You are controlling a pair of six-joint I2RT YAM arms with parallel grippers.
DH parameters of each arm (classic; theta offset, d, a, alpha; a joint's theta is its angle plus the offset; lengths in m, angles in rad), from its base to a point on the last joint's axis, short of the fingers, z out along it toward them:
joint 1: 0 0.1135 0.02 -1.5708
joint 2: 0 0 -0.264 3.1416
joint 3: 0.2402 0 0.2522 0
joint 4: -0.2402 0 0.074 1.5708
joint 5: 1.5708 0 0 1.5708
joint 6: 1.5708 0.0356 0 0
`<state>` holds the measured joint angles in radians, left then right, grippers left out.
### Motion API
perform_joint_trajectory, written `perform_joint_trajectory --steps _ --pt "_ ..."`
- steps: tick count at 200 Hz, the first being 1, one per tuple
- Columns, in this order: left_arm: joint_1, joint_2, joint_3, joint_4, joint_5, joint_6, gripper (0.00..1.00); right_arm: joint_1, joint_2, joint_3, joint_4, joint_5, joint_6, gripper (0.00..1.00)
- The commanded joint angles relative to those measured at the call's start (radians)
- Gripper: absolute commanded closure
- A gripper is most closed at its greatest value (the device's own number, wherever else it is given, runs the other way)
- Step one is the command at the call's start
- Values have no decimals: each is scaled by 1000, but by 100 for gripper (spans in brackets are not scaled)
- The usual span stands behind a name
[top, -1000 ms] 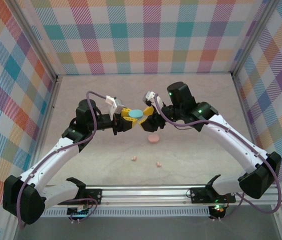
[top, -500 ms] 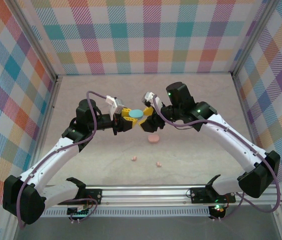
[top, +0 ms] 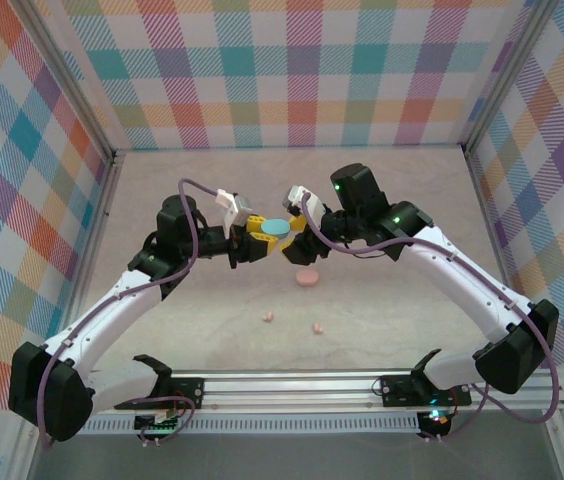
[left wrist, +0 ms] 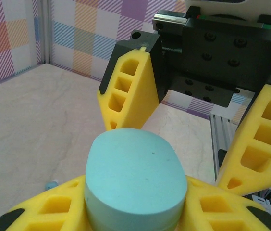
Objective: Insert the wireless bluetooth earbuds into the charging case
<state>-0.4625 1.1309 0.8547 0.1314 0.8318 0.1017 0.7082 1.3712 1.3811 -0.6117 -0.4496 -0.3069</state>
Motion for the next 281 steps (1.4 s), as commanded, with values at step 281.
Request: perform_joint_trajectory --steps 281 --pt "-14 -128 -64 0 39 -11 82 45 5 60 92 69 -67 46"
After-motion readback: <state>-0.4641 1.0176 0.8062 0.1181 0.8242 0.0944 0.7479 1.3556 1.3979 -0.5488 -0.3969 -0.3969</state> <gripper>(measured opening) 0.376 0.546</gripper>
